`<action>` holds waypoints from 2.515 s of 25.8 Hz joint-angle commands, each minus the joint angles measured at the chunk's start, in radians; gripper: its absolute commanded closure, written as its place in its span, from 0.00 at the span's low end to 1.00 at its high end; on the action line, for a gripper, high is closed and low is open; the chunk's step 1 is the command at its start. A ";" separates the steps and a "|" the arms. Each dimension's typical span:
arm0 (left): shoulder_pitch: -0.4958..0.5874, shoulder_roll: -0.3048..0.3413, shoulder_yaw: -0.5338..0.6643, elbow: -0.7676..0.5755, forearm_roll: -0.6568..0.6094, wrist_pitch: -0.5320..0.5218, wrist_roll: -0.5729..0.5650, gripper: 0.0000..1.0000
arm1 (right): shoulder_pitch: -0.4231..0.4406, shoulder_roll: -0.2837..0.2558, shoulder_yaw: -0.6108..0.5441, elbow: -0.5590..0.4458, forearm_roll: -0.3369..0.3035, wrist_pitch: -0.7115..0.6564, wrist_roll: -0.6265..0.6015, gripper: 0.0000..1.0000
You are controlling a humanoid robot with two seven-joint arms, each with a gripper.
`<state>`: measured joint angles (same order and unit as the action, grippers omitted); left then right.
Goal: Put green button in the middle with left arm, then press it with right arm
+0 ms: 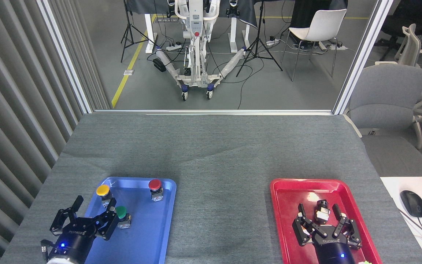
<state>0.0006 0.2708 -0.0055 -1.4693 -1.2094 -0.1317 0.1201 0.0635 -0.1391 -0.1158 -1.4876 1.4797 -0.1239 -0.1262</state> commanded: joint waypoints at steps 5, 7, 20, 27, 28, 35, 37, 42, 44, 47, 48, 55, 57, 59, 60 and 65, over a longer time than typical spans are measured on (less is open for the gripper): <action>0.007 -0.001 -0.004 -0.017 -0.016 0.038 0.018 0.00 | 0.010 -0.001 -0.015 -0.053 -0.022 -0.002 0.007 0.00; 0.010 0.001 -0.004 -0.031 -0.032 0.061 0.018 0.00 | 0.025 0.001 -0.016 -0.057 -0.022 -0.002 0.005 0.00; 0.002 0.005 -0.007 -0.029 -0.032 0.046 0.009 0.00 | 0.068 0.029 -0.016 -0.076 0.001 0.063 -0.036 0.00; 0.009 0.001 -0.007 -0.029 -0.032 0.038 0.018 0.00 | 0.073 0.022 -0.012 -0.082 0.001 0.061 -0.041 0.00; 0.009 0.001 -0.007 -0.029 -0.032 0.038 0.020 0.00 | 0.073 0.021 -0.013 -0.088 -0.001 0.059 -0.043 0.00; 0.010 0.007 -0.007 -0.032 -0.033 0.035 0.023 0.00 | 0.071 0.001 -0.005 -0.086 -0.009 0.052 -0.038 0.00; 0.010 0.010 -0.007 -0.031 -0.032 0.020 0.024 0.00 | 0.073 0.001 -0.005 -0.085 -0.007 0.052 -0.038 0.00; 0.010 0.008 -0.005 -0.029 -0.022 -0.029 0.020 0.00 | 0.073 0.006 -0.010 -0.092 -0.006 0.026 -0.039 0.00; 0.012 0.004 -0.005 -0.031 -0.024 -0.032 0.023 0.01 | 0.078 0.004 -0.013 -0.091 -0.006 0.016 -0.041 0.00; 0.016 0.002 -0.007 -0.037 -0.030 -0.034 0.023 0.01 | 0.084 0.003 -0.016 -0.092 -0.006 0.016 -0.043 0.00; 0.016 0.002 -0.007 -0.037 -0.030 -0.032 0.023 0.01 | 0.085 0.003 -0.016 -0.091 -0.006 0.016 -0.043 0.00; 0.018 0.001 -0.007 -0.042 -0.022 -0.037 0.024 0.02 | 0.085 -0.001 -0.013 -0.091 -0.004 0.015 -0.044 0.00; 0.018 0.001 -0.005 -0.042 -0.021 -0.037 0.024 0.02 | 0.085 -0.001 -0.013 -0.091 -0.004 0.015 -0.044 0.00; 0.018 0.001 -0.005 -0.042 -0.019 -0.032 0.023 0.02 | 0.085 -0.001 -0.013 -0.091 -0.004 0.015 -0.044 0.00; 0.018 0.001 -0.004 -0.042 -0.018 -0.028 0.023 0.03 | 0.085 -0.001 -0.013 -0.091 -0.004 0.010 -0.044 0.00; 0.018 0.001 -0.001 -0.040 -0.021 -0.023 0.023 0.05 | 0.088 -0.001 -0.013 -0.091 -0.003 0.001 -0.046 0.00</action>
<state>0.0187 0.2714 -0.0072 -1.5101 -1.2289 -0.1572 0.1436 0.1495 -0.1396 -0.1289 -1.5785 1.4762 -0.1193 -0.1699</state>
